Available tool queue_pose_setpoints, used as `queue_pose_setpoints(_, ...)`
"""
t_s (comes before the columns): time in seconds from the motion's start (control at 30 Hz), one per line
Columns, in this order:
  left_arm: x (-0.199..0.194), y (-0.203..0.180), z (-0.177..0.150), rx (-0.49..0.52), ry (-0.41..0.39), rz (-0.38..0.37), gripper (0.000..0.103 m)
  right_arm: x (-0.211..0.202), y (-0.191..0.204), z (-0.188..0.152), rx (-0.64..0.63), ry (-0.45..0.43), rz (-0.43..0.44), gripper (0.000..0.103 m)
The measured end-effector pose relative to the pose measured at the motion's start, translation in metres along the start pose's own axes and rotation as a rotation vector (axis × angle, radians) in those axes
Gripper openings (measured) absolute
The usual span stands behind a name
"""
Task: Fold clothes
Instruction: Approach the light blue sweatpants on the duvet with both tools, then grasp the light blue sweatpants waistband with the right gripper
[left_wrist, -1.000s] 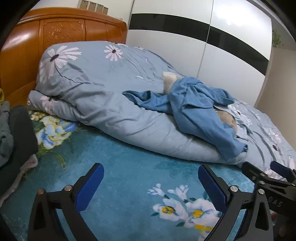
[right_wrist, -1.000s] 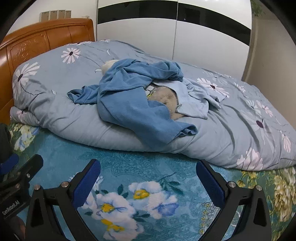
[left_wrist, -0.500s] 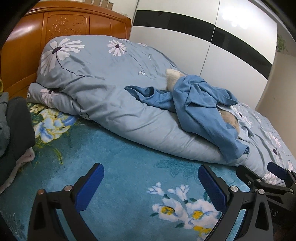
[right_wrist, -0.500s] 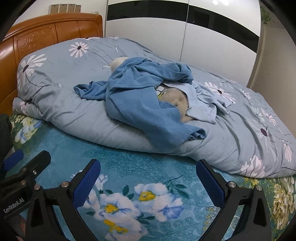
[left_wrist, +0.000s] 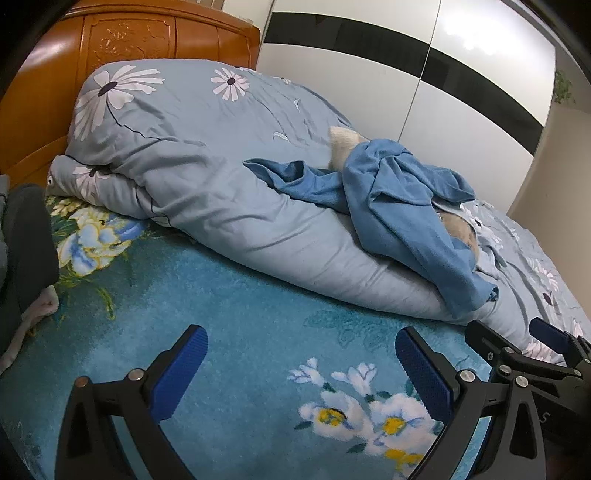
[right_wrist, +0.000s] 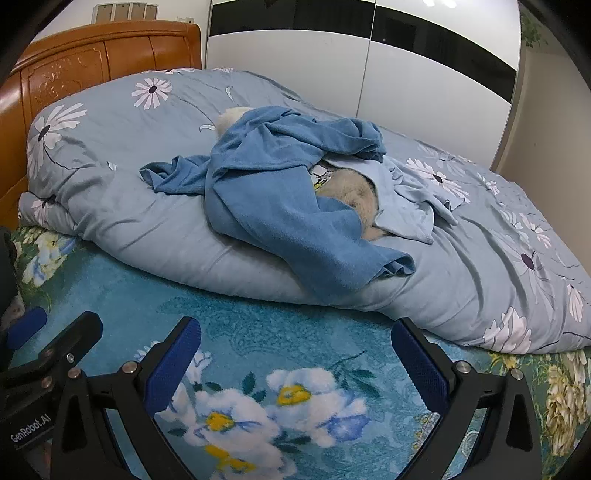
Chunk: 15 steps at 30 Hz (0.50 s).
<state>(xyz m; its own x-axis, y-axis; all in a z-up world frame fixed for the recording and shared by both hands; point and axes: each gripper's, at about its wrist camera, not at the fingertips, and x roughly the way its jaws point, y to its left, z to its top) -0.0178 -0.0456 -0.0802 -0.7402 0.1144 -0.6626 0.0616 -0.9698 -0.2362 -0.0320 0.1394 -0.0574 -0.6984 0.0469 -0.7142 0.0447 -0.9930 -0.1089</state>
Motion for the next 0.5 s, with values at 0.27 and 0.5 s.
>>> queue_pose_setpoints(0.27,0.002,0.002,0.000,-0.005,0.006,0.015,0.103,0.003,0.002,0.001,-0.004,0.004,-0.002,0.103)
queue_pose_setpoints(0.5,0.008,0.020,0.000,-0.073,0.023,0.031,0.103,0.015,-0.003,0.017,-0.003,0.017,0.009,0.103)
